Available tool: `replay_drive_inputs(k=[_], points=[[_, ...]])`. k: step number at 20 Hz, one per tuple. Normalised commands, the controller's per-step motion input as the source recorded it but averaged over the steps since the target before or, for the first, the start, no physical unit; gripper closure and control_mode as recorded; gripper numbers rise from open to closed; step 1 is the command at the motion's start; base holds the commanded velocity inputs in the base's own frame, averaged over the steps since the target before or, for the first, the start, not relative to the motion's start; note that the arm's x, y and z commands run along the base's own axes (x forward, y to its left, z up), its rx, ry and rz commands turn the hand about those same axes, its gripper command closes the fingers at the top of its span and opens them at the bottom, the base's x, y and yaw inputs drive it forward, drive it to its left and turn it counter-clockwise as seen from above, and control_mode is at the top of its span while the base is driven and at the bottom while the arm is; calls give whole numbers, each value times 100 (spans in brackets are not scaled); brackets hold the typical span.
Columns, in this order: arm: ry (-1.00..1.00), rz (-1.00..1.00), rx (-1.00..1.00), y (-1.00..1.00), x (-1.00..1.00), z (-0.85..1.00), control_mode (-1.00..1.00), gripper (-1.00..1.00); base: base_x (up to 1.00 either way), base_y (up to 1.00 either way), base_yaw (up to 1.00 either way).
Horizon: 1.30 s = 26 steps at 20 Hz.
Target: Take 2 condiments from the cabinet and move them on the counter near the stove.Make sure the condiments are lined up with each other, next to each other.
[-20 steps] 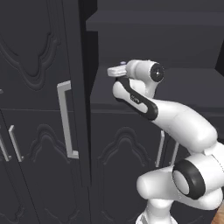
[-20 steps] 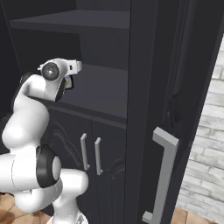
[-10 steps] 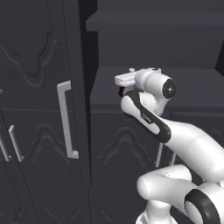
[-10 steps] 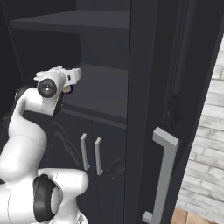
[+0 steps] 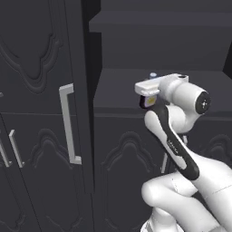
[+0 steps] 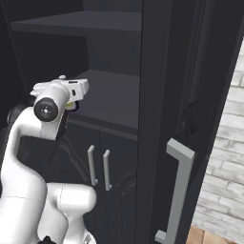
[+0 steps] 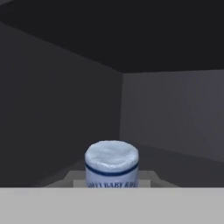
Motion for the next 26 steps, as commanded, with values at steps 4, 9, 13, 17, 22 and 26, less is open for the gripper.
replay_drive_inputs(k=[4, 9, 13, 17, 22, 26], points=[[0, 0, 0, -26, -99, 13, -100, 100, 0, 0, 0], [1, 0, 0, -31, -100, 16, -100, 100, 0, 0, 0], [15, -1, 0, -31, -100, 12, -100, 100, 0, 0, 0], [21, -5, 0, -14, -98, 6, -100, 100, 0, 0, 0], [8, -2, -3, -2, -97, -9, -100, 100, 0, 0, 0], [-4, 0, 0, -3, -79, -8, -100, 100, 0, 0, 0]])
